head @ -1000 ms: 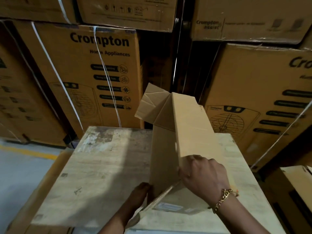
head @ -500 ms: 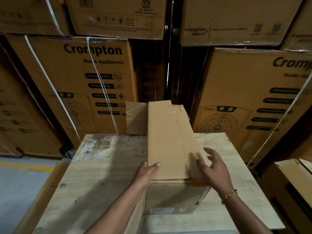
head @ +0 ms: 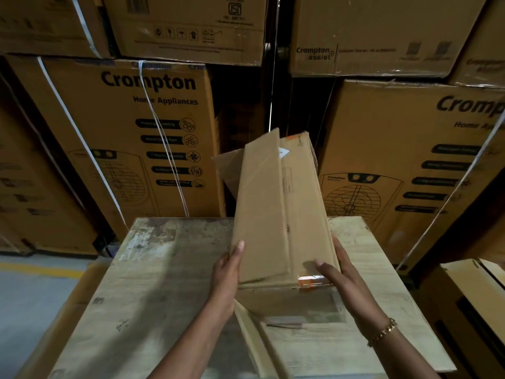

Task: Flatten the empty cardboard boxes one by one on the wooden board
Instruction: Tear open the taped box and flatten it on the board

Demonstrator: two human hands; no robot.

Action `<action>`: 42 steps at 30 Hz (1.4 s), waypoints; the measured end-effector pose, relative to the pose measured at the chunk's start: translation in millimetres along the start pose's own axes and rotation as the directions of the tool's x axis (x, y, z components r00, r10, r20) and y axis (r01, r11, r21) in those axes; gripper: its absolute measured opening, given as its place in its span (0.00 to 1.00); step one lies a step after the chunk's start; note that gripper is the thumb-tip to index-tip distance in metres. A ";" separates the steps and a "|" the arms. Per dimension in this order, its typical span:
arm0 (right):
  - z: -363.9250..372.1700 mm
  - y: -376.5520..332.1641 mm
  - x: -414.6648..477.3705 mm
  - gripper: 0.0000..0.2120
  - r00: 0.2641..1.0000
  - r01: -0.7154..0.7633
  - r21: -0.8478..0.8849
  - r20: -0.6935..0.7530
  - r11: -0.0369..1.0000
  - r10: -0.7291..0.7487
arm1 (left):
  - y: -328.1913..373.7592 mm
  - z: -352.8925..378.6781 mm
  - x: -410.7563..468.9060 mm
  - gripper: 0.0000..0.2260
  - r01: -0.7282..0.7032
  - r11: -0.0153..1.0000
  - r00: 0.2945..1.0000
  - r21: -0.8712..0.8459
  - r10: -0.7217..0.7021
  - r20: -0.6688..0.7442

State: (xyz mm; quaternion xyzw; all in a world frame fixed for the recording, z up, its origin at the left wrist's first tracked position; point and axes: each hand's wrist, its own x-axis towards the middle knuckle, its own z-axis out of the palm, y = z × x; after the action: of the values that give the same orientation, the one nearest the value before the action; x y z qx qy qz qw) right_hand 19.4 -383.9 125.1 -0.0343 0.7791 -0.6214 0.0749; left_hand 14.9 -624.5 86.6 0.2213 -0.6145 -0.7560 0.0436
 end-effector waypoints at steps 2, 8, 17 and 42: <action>8.6 -7.0 9.4 0.42 0.996 0.088 -0.292 0.029 0.952 -0.083 | -15.5 -12.7 1.8 0.23 0.171 0.976 0.985 -0.137 -0.168 0.036; 76.7 -4.4 17.9 0.48 0.964 0.224 -0.775 0.264 0.591 -0.019 | -82.3 -60.9 2.0 0.25 0.412 0.831 0.876 -0.375 -0.474 -0.087; 161.7 32.9 17.4 0.44 0.856 0.451 -0.782 0.515 0.430 0.040 | -98.1 -137.1 8.7 0.39 0.485 0.823 0.832 -0.296 -0.538 -0.132; 100.5 69.6 79.1 0.25 0.975 0.199 -0.907 0.144 0.370 -0.171 | 8.5 34.2 117.4 0.48 -0.064 0.078 0.994 0.995 -0.082 0.070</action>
State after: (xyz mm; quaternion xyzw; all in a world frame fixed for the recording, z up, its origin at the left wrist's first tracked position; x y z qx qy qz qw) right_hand -39.8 -476.5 29.8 -0.1645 0.9818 -0.0937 -0.0163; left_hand -105.6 -635.2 66.7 0.1549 -0.9641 -0.1487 -0.1562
